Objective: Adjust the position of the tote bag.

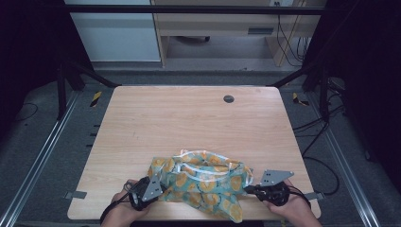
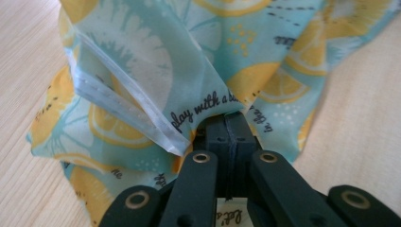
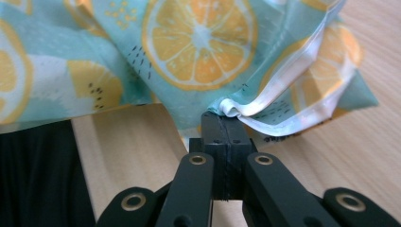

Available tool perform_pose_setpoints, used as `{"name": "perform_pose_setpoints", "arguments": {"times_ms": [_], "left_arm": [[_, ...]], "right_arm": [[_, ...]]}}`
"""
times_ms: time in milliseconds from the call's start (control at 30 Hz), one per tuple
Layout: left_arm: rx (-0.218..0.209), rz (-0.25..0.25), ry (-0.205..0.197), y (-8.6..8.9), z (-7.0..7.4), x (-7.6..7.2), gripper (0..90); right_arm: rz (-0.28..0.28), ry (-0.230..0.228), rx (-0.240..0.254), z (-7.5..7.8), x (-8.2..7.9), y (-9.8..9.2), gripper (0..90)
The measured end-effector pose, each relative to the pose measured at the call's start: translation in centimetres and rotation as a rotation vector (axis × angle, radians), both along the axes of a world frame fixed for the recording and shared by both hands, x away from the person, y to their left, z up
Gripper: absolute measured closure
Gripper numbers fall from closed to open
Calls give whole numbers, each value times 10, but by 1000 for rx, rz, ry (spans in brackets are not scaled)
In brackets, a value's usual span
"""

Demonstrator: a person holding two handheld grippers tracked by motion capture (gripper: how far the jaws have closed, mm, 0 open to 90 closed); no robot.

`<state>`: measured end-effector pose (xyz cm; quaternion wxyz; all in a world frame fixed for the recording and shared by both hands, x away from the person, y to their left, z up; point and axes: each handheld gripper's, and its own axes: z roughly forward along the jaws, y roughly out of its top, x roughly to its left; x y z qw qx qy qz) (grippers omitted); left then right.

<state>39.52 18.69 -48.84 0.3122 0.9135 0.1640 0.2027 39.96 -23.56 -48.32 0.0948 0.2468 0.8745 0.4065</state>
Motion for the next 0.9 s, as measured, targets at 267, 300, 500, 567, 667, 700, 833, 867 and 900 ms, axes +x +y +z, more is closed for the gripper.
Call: {"name": "perform_pose_setpoints", "arguments": {"times_ms": [267,300,500,567,667,700,833,867,900], "left_arm": [[-23,57,5,-2,-1,11,900],[-23,57,5,-2,-1,11,900],[-73,96,23,5,1,9,815],[-95,108,21,8,3,6,725],[-140,126,23,14,9,0,638],[-157,136,22,16,12,-3,598],[-207,161,24,20,18,-9,455],[-242,175,26,23,22,-15,387],[-242,175,26,23,22,-15,359]], "right_arm": [[-25,-18,-5,1,6,1,900],[-25,-18,-5,1,6,1,900],[-22,-19,5,3,5,1,900],[-20,-19,20,5,1,-2,856],[-47,-43,43,10,-7,-10,731],[-57,-46,48,11,-9,-13,682],[-87,-59,70,15,-17,-21,515],[-106,-74,84,18,-22,-27,426],[-106,-74,84,18,-22,-27,426]]}}
